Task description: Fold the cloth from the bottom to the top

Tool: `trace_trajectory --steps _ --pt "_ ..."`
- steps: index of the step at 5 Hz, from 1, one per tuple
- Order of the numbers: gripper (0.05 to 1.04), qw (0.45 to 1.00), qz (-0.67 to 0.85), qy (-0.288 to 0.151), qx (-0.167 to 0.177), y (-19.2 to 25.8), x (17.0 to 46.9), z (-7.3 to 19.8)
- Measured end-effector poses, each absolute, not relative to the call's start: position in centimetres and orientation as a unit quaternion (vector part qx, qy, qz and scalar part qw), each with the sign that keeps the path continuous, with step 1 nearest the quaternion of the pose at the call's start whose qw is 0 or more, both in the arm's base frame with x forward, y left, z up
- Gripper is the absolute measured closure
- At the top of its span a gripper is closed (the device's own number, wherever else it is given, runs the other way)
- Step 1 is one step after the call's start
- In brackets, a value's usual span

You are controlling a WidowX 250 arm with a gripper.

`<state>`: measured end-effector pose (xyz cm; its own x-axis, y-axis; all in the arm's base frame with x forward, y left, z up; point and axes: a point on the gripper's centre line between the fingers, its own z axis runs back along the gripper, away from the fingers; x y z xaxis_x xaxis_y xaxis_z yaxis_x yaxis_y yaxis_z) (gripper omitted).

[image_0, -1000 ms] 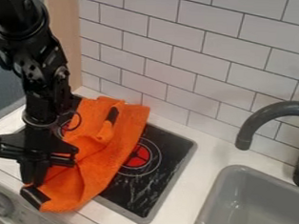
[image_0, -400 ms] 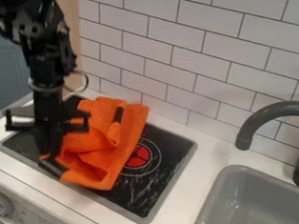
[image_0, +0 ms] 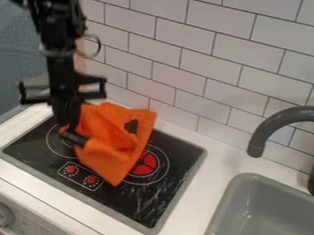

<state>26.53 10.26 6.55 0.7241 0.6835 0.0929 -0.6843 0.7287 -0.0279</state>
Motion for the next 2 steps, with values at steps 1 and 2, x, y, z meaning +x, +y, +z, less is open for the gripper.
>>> trace_trajectory --steps 1,2 --pt "1.034 0.916 0.4 -0.037 0.001 10.8 29.4 6.1" --pt "1.034 0.903 0.428 -0.04 0.002 11.6 32.1 5.9"
